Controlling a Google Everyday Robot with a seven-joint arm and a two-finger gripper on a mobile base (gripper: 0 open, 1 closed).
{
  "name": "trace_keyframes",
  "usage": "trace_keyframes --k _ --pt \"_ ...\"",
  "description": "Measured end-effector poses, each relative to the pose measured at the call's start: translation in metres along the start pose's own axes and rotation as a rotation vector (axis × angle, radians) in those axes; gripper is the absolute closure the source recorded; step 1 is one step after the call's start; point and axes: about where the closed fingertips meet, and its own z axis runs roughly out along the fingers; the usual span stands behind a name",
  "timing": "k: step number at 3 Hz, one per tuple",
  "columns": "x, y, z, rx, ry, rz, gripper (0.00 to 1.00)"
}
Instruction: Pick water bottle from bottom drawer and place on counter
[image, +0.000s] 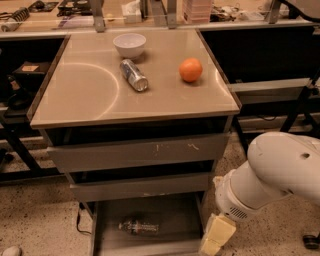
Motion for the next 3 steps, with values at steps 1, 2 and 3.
trace_keyframes --k 1,2,3 --pt "0.009 0.016 0.049 -0.065 -0.005 0.056 0.00" --pt "0.020 0.026 0.113 -0.115 -0.020 0.119 0.00" --pt "0.024 0.031 0.167 -0.176 -0.039 0.197 0.00"
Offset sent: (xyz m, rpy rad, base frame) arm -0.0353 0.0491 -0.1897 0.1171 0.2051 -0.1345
